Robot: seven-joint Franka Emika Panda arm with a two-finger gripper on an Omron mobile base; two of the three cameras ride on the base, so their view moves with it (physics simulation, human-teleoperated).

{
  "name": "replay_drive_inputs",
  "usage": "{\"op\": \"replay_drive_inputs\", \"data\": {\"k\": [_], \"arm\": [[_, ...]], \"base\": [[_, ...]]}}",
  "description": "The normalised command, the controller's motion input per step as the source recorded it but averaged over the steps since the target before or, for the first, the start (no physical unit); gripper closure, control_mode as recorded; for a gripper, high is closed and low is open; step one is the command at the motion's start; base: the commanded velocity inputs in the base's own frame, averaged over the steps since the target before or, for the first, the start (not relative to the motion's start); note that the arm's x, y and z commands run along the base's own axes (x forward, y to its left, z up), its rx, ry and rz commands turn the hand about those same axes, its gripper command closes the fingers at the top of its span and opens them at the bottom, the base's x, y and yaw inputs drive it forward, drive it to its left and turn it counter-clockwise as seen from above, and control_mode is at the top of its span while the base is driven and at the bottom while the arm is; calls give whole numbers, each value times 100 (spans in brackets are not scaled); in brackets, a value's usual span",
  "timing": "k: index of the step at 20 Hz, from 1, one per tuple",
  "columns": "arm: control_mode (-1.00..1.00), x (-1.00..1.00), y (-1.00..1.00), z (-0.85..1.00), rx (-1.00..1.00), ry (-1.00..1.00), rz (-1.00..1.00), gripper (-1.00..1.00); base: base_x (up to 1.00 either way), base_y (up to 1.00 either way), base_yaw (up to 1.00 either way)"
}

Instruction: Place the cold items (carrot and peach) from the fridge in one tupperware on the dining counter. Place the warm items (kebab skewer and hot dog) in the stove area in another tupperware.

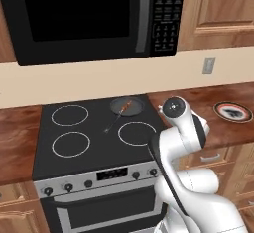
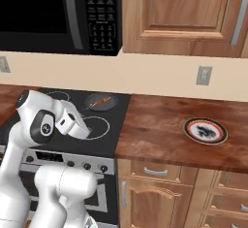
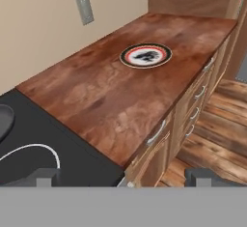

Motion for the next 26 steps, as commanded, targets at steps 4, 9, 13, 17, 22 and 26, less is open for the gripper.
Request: {"op": "replay_drive_inputs", "data": {"k": [4, 9, 13, 17, 22, 26], "arm": [[100, 0, 0, 0, 0, 0, 0, -100], [100, 0, 0, 0, 0, 0, 0, -100], [-100, 0, -2, 0, 0, 0, 0, -100], [-100, 0, 0, 0, 3, 0, 12, -100], [-100, -2, 1, -3, 1, 0, 57, -100], [-100, -8, 20, 0, -3, -1, 54, -100]], "base": [[51, -18, 0], [51, -16, 0], [13, -9, 0], [0, 0, 0], [0, 0, 0], [0, 0, 0]]}}
